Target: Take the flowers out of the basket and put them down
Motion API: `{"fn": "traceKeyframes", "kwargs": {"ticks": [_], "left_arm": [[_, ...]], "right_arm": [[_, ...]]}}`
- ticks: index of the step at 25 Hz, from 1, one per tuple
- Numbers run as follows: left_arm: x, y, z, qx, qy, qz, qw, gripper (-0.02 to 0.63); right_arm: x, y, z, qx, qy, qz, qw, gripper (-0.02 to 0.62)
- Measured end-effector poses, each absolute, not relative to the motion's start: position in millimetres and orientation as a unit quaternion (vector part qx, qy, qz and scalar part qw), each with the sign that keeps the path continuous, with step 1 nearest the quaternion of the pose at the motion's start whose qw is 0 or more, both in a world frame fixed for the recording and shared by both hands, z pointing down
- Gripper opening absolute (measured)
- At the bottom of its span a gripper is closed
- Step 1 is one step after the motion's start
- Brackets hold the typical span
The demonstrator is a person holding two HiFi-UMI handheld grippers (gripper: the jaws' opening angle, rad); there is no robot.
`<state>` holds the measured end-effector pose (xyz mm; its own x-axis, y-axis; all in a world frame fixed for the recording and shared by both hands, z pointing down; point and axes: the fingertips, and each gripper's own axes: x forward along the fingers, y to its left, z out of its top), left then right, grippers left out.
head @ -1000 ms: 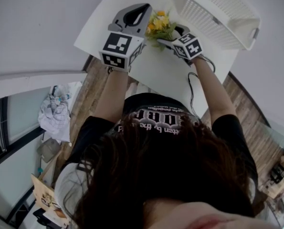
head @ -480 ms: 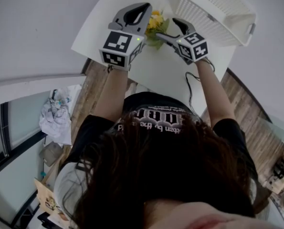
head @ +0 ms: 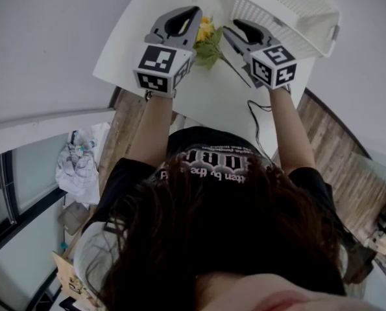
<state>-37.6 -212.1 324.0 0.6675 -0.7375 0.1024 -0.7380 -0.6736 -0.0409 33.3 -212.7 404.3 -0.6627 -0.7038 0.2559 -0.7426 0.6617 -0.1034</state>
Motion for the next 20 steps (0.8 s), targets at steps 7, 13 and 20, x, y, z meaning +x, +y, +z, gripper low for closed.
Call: {"fn": "traceKeyframes", "kwargs": {"ticks": [7,13,20], "left_arm": [[-34,-212,326,0.917,-0.396,0.055,0.001,-0.003],[-28,-214,327,0.92,-0.388,0.055,0.0,-0.003],[-26,-216,332,0.92,-0.387,0.06,0.005,-0.003]], "right_arm": [[42,-207,374,0.422,-0.902,0.062,0.069,0.052],[47,-208,367,0.442,-0.893,0.046,0.068,0.031],[57,-210,359,0.473,-0.878,0.041,0.062,0.026]]}}
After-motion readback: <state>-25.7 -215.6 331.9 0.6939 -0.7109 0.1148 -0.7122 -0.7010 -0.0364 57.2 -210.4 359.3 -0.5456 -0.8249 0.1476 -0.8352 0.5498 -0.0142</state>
